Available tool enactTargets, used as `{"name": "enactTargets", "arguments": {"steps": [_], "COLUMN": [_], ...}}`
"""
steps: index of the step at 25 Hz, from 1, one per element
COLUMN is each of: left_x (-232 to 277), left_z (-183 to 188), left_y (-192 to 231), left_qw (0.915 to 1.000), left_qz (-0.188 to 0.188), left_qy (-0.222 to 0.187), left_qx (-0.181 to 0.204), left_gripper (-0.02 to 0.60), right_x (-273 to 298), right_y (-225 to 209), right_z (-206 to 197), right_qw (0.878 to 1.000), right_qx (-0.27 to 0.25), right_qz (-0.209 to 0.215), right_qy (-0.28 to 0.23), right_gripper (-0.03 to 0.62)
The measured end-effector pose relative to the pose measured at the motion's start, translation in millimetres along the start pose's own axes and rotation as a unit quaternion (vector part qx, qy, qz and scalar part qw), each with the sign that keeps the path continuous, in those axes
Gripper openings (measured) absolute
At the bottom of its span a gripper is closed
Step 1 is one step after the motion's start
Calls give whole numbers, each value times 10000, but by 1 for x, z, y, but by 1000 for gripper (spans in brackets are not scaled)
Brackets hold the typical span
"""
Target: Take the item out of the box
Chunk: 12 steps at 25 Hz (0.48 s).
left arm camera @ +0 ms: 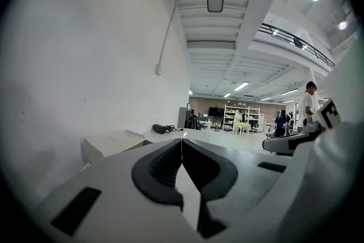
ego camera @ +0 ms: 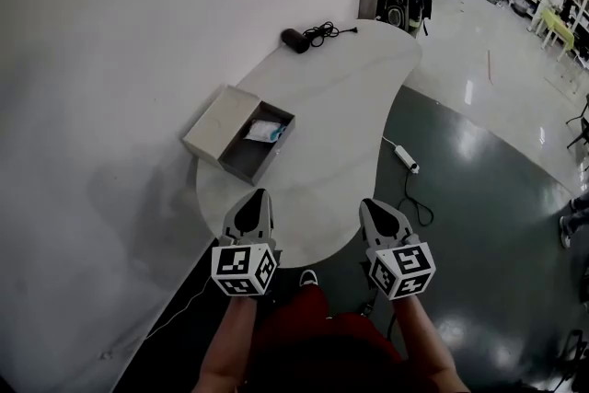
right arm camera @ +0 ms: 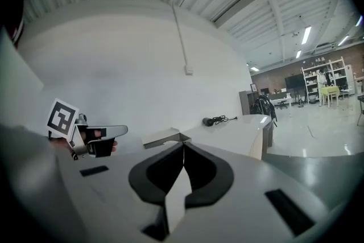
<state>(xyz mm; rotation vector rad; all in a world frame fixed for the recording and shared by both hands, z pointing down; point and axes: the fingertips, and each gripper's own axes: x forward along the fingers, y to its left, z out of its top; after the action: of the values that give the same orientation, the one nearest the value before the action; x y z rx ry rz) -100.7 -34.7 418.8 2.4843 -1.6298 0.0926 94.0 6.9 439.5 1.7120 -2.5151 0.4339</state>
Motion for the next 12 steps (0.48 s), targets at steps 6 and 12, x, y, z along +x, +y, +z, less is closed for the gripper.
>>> {"name": "enactTargets", "arguments": {"steps": [6,12], "left_x": [44,76], "left_z": [11,20], "left_y": [26,52], "left_qw": [9999,9999], "left_qz": [-39,-66], "left_qy": [83,72], "left_qx": [62,117], "left_gripper": [21,21], "right_x": [55,95], "right_y": [-2,-2], "right_z": [16,27], "right_qw": [9999,9999], "right_qx": [-23,-71], "right_qz": [79,80], "right_qy": [71,124], "right_gripper": [14,14]}}
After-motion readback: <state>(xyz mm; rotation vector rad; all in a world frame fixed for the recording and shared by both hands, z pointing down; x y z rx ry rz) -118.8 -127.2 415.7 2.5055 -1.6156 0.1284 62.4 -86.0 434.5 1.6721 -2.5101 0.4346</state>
